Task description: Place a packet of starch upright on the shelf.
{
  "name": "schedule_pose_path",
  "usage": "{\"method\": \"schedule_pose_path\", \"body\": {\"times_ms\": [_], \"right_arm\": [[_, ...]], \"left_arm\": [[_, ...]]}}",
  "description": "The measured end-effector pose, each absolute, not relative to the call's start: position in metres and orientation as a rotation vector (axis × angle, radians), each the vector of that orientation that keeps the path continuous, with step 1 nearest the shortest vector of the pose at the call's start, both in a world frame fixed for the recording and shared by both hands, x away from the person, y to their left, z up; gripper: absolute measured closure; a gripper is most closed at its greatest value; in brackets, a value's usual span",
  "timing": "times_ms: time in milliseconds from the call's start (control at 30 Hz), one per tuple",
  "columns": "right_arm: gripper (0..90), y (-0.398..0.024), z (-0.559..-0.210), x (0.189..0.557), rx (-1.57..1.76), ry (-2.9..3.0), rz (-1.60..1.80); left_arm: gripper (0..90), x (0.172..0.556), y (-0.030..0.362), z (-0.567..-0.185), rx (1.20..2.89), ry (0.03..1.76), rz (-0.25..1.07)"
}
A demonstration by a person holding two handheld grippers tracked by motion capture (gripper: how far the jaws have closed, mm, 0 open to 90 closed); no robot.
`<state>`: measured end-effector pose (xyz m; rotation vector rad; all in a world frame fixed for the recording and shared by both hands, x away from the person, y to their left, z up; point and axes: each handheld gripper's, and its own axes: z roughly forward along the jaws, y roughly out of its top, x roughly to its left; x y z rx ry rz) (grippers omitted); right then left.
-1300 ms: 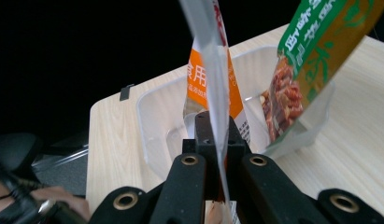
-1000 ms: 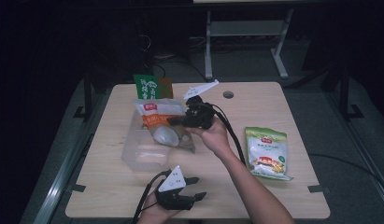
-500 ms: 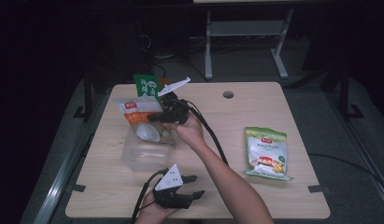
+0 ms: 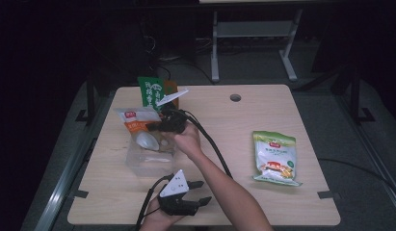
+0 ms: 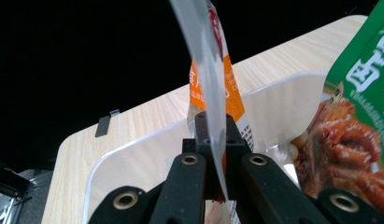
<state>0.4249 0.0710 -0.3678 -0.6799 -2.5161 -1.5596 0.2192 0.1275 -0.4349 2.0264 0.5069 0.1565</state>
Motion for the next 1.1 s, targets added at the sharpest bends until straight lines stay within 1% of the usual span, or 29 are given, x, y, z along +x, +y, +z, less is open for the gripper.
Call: {"method": "schedule_pose_path", "body": {"times_ms": [500,833,933,1000,1067,1100], "right_arm": [[89.9,0.054,-0.382,0.425,-0.675,-2.505,-1.557],[89.5,0.053,-0.382,0.425,-0.679,-2.535,-1.549],[85.3,0.051,-0.379,0.425,-0.685,-2.559,-1.532],[77.8,0.049,-0.377,0.425,-0.697,-2.557,-1.526],[77.4,0.045,-0.375,0.426,-0.698,-2.561,-1.530],[75.6,0.043,-0.373,0.425,-0.707,-2.558,-1.519]], "left_arm": [[44.0,0.219,0.125,-0.436,2.033,0.503,0.153],[43.6,0.220,0.127,-0.435,2.026,0.513,0.157],[42.9,0.220,0.126,-0.435,2.029,0.511,0.160],[42.4,0.221,0.126,-0.436,2.030,0.510,0.163],[42.0,0.222,0.126,-0.436,2.032,0.511,0.167],[41.8,0.222,0.126,-0.436,2.032,0.515,0.168]]}}
